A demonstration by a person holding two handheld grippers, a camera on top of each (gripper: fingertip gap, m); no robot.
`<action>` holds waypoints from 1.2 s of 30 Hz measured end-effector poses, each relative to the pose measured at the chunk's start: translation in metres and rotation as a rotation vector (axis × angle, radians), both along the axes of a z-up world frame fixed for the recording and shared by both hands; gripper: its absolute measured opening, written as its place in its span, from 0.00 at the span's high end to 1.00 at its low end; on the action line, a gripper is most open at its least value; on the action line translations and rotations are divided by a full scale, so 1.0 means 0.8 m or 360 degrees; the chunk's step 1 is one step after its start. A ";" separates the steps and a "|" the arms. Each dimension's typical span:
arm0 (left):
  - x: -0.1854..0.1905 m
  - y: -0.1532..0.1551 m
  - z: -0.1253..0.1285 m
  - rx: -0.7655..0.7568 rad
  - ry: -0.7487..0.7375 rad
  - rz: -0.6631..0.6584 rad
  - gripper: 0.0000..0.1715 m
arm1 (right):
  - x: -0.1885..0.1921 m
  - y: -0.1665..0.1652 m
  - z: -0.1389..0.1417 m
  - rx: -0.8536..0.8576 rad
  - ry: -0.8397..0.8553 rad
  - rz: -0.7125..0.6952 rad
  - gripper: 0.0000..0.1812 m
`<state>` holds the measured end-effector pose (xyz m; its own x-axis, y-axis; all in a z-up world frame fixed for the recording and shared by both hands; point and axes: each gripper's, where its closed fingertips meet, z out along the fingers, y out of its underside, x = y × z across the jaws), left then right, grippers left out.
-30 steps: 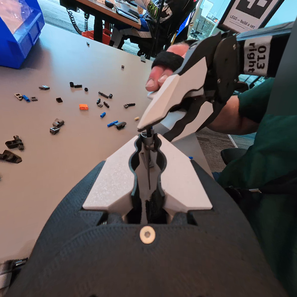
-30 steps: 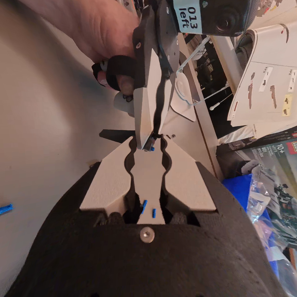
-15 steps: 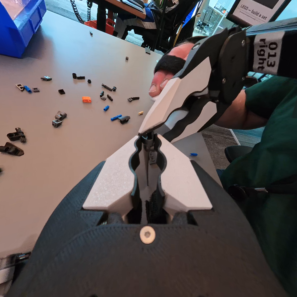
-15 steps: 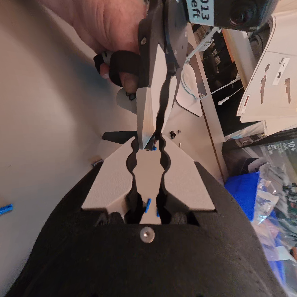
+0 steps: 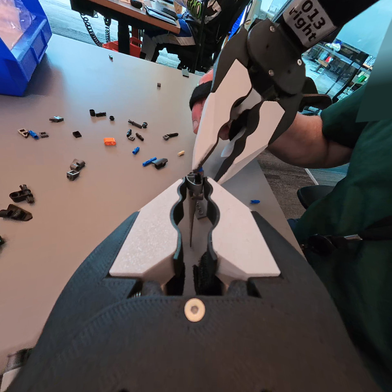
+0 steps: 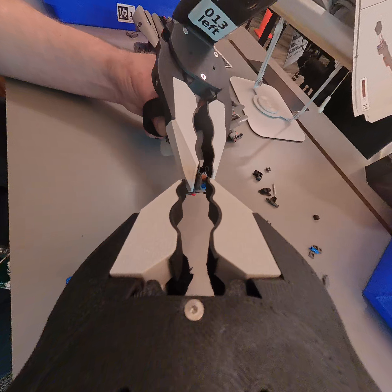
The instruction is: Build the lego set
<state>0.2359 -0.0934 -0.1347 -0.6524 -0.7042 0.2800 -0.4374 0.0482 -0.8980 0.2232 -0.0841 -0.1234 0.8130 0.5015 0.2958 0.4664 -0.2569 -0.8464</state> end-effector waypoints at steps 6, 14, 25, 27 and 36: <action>-0.005 0.000 -0.018 0.0002 0.0084 -0.0062 0.92 | 0.002 -0.002 -0.004 0.0034 0.0036 -0.0032 1.00; -0.007 0.003 -0.014 0.0086 0.0016 -0.0061 0.92 | 0.012 -0.005 -0.015 -0.0105 0.0266 -0.0070 0.87; -0.011 -0.005 0.008 -0.0037 -0.0121 -0.0116 0.92 | -0.002 -0.006 -0.007 -0.0108 0.0530 0.0025 0.91; -0.010 -0.005 0.011 -0.0040 -0.0133 -0.0106 0.92 | -0.002 -0.006 -0.004 -0.0091 0.0571 0.0026 0.91; -0.017 -0.005 0.004 -0.0015 -0.0058 -0.0156 0.92 | -0.008 -0.006 -0.008 -0.0059 0.0591 0.0017 0.90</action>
